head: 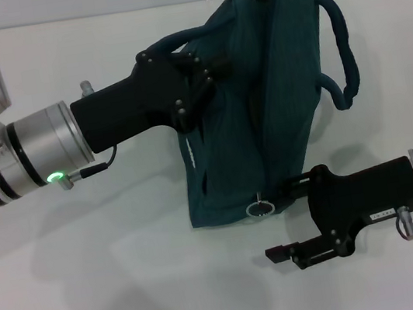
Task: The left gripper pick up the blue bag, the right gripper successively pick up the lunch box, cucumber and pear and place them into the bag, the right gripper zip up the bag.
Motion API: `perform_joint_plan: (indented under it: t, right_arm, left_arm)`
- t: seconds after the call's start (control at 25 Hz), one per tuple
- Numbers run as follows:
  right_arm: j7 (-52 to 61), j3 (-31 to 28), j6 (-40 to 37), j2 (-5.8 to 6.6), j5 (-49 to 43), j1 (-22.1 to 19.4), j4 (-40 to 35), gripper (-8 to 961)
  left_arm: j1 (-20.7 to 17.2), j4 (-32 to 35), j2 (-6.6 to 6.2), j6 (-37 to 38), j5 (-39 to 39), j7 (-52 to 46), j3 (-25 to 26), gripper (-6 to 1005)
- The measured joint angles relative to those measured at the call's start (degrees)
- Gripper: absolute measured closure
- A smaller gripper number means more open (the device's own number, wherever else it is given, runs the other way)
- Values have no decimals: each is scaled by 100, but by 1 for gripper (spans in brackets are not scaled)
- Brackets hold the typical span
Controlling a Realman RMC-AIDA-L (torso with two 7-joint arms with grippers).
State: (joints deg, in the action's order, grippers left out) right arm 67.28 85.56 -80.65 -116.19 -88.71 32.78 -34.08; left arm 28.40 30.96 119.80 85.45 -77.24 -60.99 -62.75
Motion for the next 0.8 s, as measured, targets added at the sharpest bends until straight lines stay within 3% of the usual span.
perform_joint_plan:
  t: [0.24,0.52,0.8]
  right_arm:
    - [-214,4,225,0,331,-27,82,365]
    - [-1909,440,179,0,1376,-111,506,585]
    - [-2149,583,172,0,1502,-184,513,730]
  left_arm:
    - [3,-53,0,-1,1,27,-1,931]
    - [15,-487,6,20,420,692,-1,924]
    - [17,-672,12,24,736,705,-1,916]
